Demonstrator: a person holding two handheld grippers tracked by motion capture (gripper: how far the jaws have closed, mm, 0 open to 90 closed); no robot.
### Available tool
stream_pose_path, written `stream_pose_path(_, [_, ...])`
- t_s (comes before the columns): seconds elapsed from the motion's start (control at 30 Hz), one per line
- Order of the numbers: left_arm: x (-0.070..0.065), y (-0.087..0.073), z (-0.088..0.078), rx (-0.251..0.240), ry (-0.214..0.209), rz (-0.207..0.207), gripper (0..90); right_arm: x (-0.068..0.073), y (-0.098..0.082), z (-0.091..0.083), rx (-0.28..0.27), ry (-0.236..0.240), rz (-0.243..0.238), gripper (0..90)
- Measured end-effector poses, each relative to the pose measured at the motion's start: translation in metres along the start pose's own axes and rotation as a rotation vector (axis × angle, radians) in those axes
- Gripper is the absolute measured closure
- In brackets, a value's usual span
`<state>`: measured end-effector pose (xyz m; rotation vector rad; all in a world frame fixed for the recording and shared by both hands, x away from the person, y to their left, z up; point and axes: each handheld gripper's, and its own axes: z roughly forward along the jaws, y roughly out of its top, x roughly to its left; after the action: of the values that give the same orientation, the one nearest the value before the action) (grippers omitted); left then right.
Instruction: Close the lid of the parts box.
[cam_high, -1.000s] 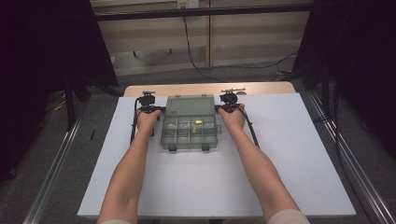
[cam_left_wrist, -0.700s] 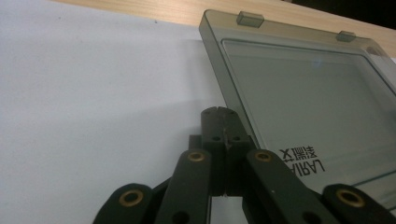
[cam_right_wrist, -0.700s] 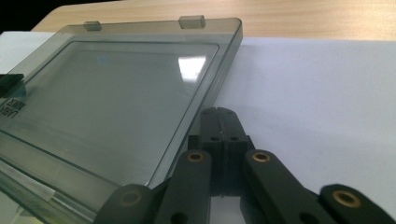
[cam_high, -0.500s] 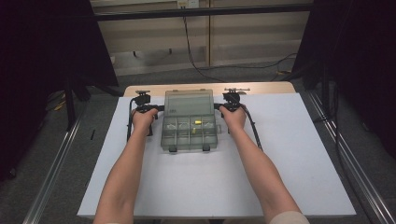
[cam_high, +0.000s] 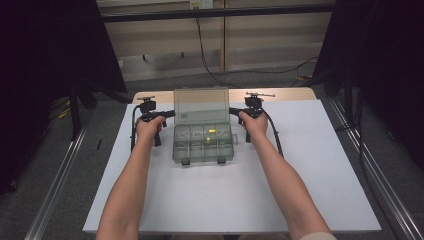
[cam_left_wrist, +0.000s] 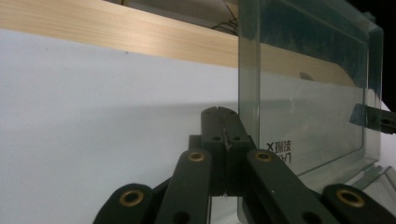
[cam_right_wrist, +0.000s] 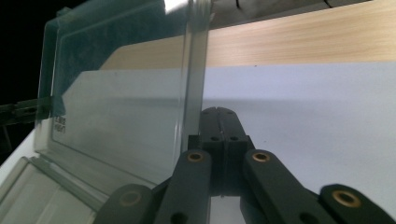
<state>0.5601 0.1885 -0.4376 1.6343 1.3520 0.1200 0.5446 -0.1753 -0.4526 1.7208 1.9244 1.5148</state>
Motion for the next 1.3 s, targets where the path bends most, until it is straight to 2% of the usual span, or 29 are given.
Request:
stream_pose_path(0.07, [-0.001, -0.001, -0.001, -0.010, -0.017, -0.006, 90.0, -0.002, -0.001, -0.002, 0.001, 0.015, -0.004, 90.0])
stream_pose_path(0.23, [-0.006, 0.001, -0.005, -0.013, -0.016, 0.042, 90.0, 0.000, -0.001, -0.009, -0.010, 0.017, -0.023, 90.0])
stream_pose_path(0.37, [-0.009, 0.003, -0.010, -0.004, -0.012, 0.057, 90.0, 0.005, 0.002, -0.012, -0.009, 0.012, -0.074, 90.0])
stream_pose_path(0.5, [-0.011, 0.005, -0.016, -0.008, -0.007, 0.070, 90.0, 0.010, 0.003, -0.015, -0.018, 0.011, -0.094, 90.0])
stream_pose_path(0.53, [-0.013, 0.005, -0.017, -0.003, 0.002, 0.080, 90.0, 0.012, 0.003, -0.016, -0.011, 0.006, -0.111, 90.0])
stream_pose_path(0.6, [-0.016, 0.005, -0.019, 0.001, 0.017, 0.132, 90.0, 0.015, 0.003, -0.017, -0.006, -0.009, -0.150, 90.0])
stream_pose_path(0.67, [-0.017, 0.005, -0.021, -0.003, 0.016, 0.142, 90.0, 0.016, 0.003, -0.017, -0.001, -0.016, -0.170, 90.0])
stream_pose_path(0.73, [-0.019, 0.004, -0.024, -0.012, 0.010, 0.141, 90.0, 0.016, 0.002, -0.019, -0.009, -0.013, -0.164, 90.0])
stream_pose_path(0.8, [-0.019, 0.003, -0.026, 0.002, 0.011, 0.159, 90.0, 0.017, 0.001, -0.020, -0.010, -0.010, -0.180, 90.0])
stream_pose_path(0.87, [-0.019, 0.001, -0.028, -0.011, 0.001, 0.151, 90.0, 0.018, -0.002, -0.021, 0.001, -0.017, -0.198, 90.0])
stream_pose_path(0.97, [-0.020, -0.001, -0.031, -0.015, -0.012, 0.150, 90.0, 0.018, -0.004, -0.024, -0.012, -0.004, -0.204, 90.0])
stream_pose_path(1.03, [-0.021, -0.002, -0.032, -0.012, -0.011, 0.166, 90.0, 0.019, -0.004, -0.026, -0.010, -0.003, -0.205, 90.0])
stream_pose_path(1.3, [-0.026, -0.006, -0.038, -0.006, -0.005, 0.194, 90.0, 0.025, -0.006, -0.034, 0.004, -0.009, -0.267, 90.0])
